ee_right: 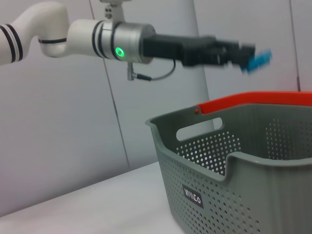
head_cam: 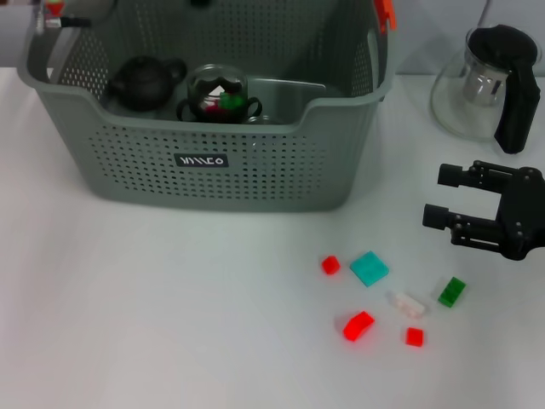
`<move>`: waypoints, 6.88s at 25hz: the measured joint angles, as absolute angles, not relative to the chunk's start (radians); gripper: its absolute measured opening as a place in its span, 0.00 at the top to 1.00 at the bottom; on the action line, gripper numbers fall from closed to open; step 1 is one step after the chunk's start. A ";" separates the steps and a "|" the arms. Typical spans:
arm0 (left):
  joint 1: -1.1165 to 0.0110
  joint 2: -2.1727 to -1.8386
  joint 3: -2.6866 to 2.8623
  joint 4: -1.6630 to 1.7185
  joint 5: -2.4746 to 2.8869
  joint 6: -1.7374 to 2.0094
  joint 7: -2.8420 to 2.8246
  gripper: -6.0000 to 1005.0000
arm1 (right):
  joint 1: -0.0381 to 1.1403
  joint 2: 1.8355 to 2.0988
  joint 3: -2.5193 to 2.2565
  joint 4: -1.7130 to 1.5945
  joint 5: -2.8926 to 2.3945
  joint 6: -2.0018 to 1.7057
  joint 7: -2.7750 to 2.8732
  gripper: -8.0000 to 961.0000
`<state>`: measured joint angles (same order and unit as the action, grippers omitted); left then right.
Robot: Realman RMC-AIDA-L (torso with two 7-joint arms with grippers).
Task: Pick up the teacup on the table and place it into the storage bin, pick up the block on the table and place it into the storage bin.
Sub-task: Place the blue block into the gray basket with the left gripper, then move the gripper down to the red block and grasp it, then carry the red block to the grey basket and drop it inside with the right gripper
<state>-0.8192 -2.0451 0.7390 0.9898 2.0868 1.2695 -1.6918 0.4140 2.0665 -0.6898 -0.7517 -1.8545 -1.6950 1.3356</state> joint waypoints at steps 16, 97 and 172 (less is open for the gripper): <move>-0.843 -2.095 0.991 0.973 2.491 0.972 -1.937 0.59 | 0.423 2.067 -0.693 -0.752 -1.855 -1.688 1.337 0.23; -0.371 -2.167 0.293 0.801 2.194 1.823 -1.071 0.39 | 0.697 2.107 -1.420 -1.108 -2.405 -1.620 1.894 0.24; -0.364 -2.167 0.267 0.775 2.193 1.785 -1.071 0.39 | 0.718 2.103 -1.630 -1.060 -2.408 -1.477 2.019 0.79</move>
<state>-0.3645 -2.1675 0.2670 0.7745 2.1928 1.7855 -1.0707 0.7178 2.1033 -1.6303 -1.0602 -2.4076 -1.4765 2.0186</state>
